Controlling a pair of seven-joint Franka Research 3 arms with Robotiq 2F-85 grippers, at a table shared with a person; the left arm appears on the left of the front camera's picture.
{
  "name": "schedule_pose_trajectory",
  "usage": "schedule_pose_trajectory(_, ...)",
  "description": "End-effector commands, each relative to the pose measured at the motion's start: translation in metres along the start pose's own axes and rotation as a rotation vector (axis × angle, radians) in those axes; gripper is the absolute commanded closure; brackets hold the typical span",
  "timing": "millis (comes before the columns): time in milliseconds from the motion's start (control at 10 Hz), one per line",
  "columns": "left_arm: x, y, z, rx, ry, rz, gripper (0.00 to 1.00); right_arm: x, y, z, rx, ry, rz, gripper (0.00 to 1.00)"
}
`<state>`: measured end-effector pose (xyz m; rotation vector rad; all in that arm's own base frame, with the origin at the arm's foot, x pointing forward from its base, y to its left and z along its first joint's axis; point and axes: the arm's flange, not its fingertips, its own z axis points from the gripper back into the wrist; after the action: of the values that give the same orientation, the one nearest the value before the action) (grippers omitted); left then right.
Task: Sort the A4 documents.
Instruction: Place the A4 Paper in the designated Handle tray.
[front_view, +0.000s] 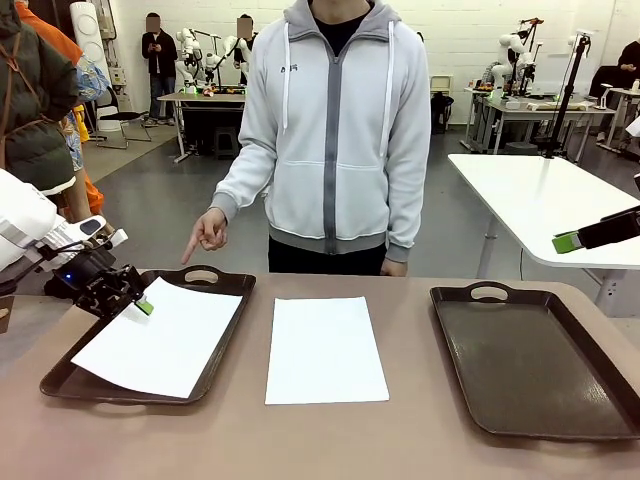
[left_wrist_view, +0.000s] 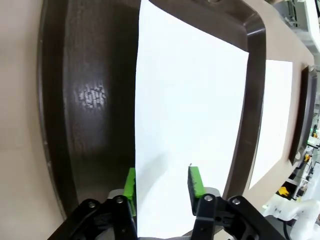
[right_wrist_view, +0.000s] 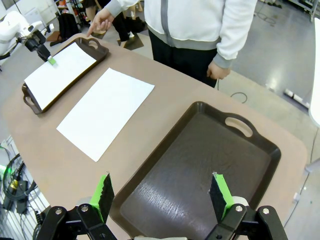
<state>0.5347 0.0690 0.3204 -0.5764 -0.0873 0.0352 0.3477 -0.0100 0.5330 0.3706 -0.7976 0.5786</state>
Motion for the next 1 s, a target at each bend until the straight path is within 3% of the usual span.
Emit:
schedule_pose_trajectory(0, 0.001, -0.008, 0.014, 0.101, 0.003, -0.007, 0.32, 0.0, -0.001, -0.001, 0.002, -0.002, -0.003, 0.0)
schedule_pose_trajectory(300, 0.001, -0.022, 0.038, 0.139, -0.029, -0.046, 0.04, 0.0, -0.001, -0.001, 0.002, -0.002, -0.003, 0.0)
schedule_pose_trajectory(400, 0.001, -0.028, 0.041, 0.123, -0.035, -0.063, 0.0, 0.0, -0.001, -0.001, 0.002, -0.002, -0.003, 0.0)
schedule_pose_trajectory(700, -0.002, -0.034, 0.045, 0.045, -0.041, -0.038, 0.0, 0.0, -0.001, -0.001, 0.002, -0.002, -0.003, 0.0)
schedule_pose_trajectory(900, 0.003, -0.029, 0.045, 0.112, -0.041, -0.074, 0.0, 0.0, -0.001, -0.001, 0.002, -0.002, -0.003, 0.0)
